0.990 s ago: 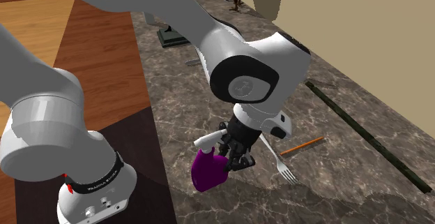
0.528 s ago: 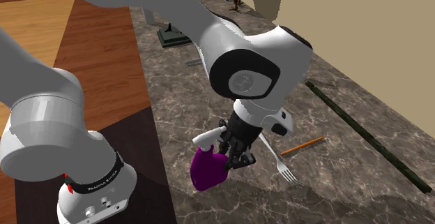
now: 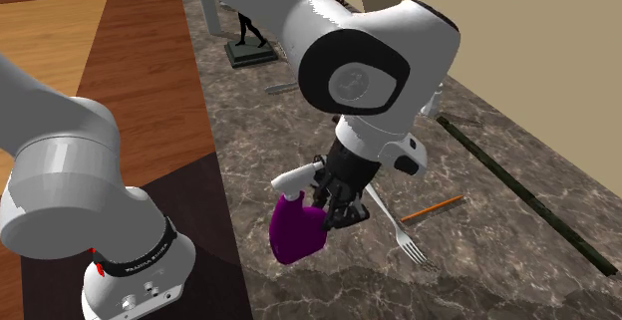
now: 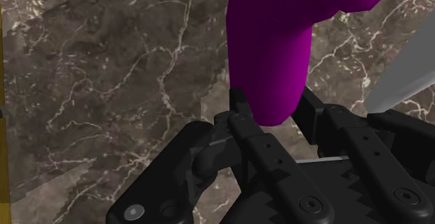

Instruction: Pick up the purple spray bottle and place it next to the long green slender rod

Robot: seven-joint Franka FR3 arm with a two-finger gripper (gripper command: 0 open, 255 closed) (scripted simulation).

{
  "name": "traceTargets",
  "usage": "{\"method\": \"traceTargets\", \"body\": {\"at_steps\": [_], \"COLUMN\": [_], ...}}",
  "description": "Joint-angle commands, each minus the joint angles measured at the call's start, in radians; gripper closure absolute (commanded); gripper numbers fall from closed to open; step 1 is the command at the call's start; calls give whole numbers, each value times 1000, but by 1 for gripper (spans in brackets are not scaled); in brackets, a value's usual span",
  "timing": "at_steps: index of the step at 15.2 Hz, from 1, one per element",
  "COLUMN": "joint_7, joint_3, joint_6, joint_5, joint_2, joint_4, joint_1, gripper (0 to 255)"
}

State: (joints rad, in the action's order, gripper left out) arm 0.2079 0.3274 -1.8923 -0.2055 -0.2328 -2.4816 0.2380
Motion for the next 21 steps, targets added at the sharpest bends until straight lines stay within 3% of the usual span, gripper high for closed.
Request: {"method": "traceTargets", "body": {"at_steps": [1, 21], "joint_7": [2, 13], "joint_3": [-2, -33], "joint_6": [33, 321], "joint_5": [-2, 1], "joint_2": [-18, -125], "joint_4": [16, 198], "joint_1": [1, -2], "gripper": [255, 255]}}
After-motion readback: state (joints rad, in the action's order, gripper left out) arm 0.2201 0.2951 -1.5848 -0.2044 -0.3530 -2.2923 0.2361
